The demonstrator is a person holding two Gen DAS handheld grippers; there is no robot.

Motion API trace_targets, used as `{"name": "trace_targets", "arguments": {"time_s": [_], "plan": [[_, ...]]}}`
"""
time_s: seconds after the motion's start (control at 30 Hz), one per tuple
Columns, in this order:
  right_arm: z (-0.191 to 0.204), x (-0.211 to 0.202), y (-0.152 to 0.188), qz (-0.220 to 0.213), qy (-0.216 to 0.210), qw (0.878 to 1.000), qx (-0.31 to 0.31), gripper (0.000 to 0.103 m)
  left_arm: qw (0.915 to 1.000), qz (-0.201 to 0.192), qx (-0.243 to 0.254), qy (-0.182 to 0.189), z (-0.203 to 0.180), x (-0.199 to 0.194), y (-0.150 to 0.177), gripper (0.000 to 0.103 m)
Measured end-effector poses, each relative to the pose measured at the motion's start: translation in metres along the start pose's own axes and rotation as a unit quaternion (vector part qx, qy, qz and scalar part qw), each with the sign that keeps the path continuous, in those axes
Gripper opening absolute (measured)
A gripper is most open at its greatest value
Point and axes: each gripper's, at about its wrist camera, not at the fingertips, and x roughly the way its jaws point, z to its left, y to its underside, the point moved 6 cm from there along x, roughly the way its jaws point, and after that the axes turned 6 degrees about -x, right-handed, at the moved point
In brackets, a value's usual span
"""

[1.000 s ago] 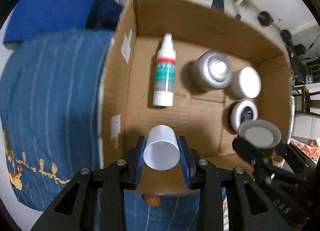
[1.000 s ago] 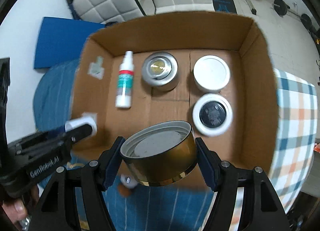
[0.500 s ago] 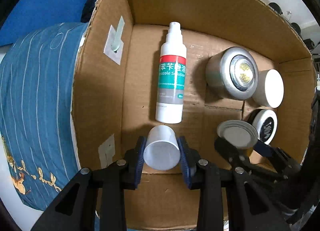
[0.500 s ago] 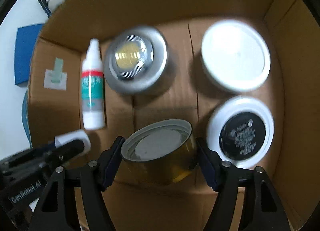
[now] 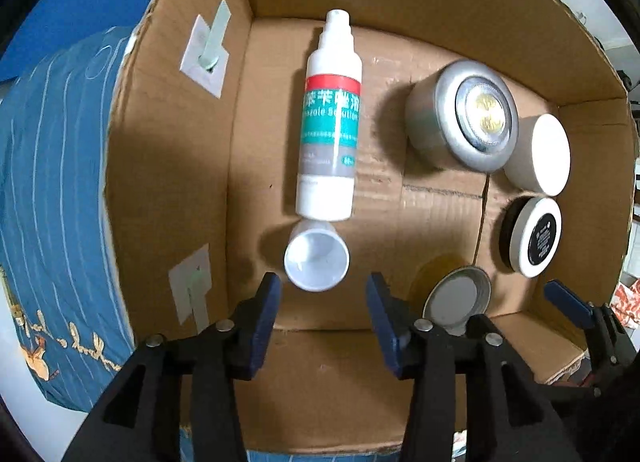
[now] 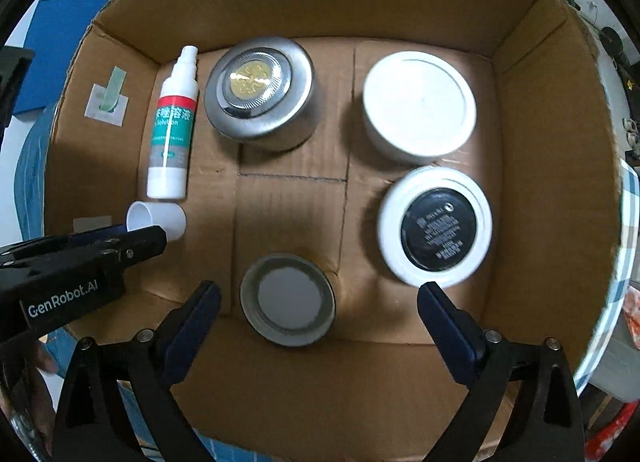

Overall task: Organize rigid objects
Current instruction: 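Carry the white cup and gold tape roll into the box and release both, then lift both open tools out of the box and move toward the bed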

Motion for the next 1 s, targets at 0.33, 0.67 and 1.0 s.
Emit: {"name": "trace_targets", "arguments": {"time_s": [0.33, 0.67, 1.0], "plan": [[-0.008, -0.022, 0.026, -0.019, 0.010, 1.000, 0.005, 0.103, 0.9965, -0.083, 0.010, -0.010, 0.001, -0.045, 0.038, 0.077], [-0.003, -0.088, 0.055, -0.084, 0.036, 0.996, 0.012, 0.103, 0.9861, -0.166, -0.002, 0.009, 0.013, -0.100, 0.067, 0.087], [-0.011, -0.152, 0.096, -0.161, 0.050, 0.985, 0.033, 0.103, 0.9718, -0.236, 0.002, 0.002, 0.010, -0.145, 0.120, 0.087]]}}
